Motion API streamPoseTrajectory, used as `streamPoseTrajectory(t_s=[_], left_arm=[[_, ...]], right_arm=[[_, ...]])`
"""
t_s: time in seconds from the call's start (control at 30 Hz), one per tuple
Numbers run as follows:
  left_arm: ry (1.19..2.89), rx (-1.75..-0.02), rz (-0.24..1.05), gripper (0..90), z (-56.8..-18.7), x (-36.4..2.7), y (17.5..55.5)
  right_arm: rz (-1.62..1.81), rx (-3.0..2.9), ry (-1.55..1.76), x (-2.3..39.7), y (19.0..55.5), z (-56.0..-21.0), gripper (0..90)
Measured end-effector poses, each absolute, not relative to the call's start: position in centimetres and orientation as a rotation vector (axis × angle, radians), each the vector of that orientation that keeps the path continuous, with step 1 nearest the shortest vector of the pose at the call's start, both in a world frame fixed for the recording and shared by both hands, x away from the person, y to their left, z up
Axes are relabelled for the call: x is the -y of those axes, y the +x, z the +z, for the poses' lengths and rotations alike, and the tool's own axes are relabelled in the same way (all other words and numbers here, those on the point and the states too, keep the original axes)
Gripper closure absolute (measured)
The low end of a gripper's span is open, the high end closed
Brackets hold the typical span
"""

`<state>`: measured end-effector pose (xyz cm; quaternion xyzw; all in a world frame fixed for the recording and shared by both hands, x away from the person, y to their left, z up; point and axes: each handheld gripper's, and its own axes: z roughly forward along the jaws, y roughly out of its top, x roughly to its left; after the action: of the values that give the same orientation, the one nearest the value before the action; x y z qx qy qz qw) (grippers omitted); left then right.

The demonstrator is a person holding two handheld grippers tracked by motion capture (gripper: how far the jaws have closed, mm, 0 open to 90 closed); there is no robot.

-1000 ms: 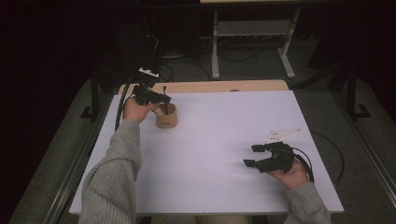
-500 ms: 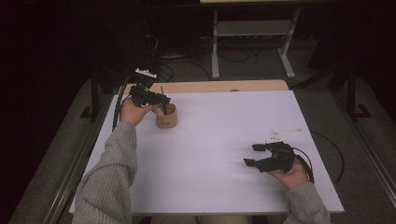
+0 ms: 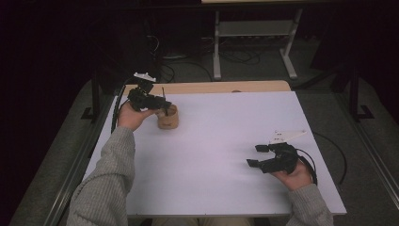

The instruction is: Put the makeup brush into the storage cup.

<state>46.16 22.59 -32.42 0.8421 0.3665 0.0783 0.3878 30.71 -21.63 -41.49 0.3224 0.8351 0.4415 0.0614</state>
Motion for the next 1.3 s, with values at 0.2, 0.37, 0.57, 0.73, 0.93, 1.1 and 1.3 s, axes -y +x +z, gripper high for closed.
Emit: streamPoseTrajectory(t_s=[0.2, 0.37, 0.57, 0.73, 0.93, 1.1, 1.3], left_arm=[[2.148, -0.923, 0.198, 49.7, -32.5, -22.7, 45.4], [2.147, -0.911, 0.194, 47.1, -32.3, -22.7, 44.8], [2.152, -0.892, 0.194, 43.8, -32.0, -22.6, 44.1], [2.153, -0.886, 0.196, 41.7, -32.0, -22.7, 43.8], [2.145, -0.893, 0.181, 37.7, -32.2, -22.9, 43.4], [2.155, -0.885, 0.173, 35.9, -32.6, -22.9, 43.1], [2.166, -0.885, 0.180, 33.4, -32.6, -23.2, 42.8]], right_arm=[[1.334, -2.521, 0.977, 21.7, 30.7, -41.4, 27.8], [1.333, -2.516, 0.983, 21.7, 30.7, -41.4, 27.6], [1.334, -2.509, 0.985, 21.7, 30.7, -41.4, 27.6], [1.333, -2.509, 0.986, 21.8, 30.7, -41.4, 27.6], [1.335, -2.504, 0.987, 21.8, 30.7, -41.4, 27.4], [1.337, -2.499, 0.990, 21.9, 30.7, -41.4, 27.4], [1.331, -2.503, 0.987, 21.9, 30.6, -41.4, 27.4]])
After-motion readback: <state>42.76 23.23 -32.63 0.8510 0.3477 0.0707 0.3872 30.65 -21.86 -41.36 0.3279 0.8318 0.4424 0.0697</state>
